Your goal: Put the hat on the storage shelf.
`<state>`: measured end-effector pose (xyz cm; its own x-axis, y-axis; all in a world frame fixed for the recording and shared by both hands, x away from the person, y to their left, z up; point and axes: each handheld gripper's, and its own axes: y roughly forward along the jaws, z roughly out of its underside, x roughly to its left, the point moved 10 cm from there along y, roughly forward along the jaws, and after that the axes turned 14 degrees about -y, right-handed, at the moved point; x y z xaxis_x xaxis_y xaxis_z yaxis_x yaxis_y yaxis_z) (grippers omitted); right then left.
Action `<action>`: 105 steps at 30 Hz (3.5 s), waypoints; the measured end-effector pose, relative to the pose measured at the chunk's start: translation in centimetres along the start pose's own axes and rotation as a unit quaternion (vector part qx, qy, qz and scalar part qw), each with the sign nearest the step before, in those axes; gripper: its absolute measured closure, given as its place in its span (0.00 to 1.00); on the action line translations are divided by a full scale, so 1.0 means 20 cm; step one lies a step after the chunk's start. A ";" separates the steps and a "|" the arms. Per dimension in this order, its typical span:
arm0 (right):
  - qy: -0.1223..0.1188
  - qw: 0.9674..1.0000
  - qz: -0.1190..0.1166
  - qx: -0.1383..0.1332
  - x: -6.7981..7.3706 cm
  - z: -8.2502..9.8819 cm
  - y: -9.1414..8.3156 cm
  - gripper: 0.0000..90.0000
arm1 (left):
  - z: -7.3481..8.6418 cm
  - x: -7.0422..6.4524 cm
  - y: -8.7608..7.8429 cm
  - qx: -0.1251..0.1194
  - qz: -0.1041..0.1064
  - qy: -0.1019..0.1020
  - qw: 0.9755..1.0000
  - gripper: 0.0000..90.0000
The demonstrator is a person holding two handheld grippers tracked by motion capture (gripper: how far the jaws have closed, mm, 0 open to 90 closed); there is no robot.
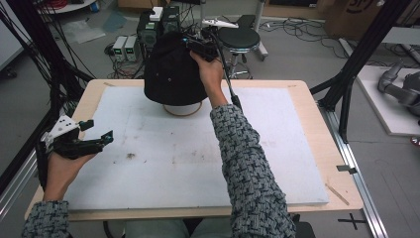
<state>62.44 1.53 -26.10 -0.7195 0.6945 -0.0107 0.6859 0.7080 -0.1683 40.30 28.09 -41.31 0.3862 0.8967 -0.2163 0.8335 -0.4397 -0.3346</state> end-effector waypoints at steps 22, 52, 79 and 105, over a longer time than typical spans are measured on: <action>0.006 1.000 -0.002 0.006 -0.01 0.03 0.02 0.76 | 0.00 0.00 0.00 0.001 0.000 -0.001 1.000 0.19; 0.033 0.999 -0.008 0.012 -0.05 0.05 0.01 0.55 | 0.01 -0.01 0.01 0.001 0.002 -0.001 1.000 0.19; 0.024 0.999 0.006 0.024 -0.09 0.03 -0.08 0.41 | 0.00 -0.01 0.01 -0.003 0.006 -0.001 1.000 0.19; -0.021 0.997 0.048 0.053 -0.22 0.12 -0.58 0.19 | -0.01 -0.03 0.10 0.007 0.018 0.001 1.000 0.19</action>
<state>57.33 -10.13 -26.48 -0.6569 0.7506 -0.0716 0.7375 0.6200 -0.2676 41.88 26.60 -41.64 0.4175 0.8801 -0.2263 0.8132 -0.4730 -0.3392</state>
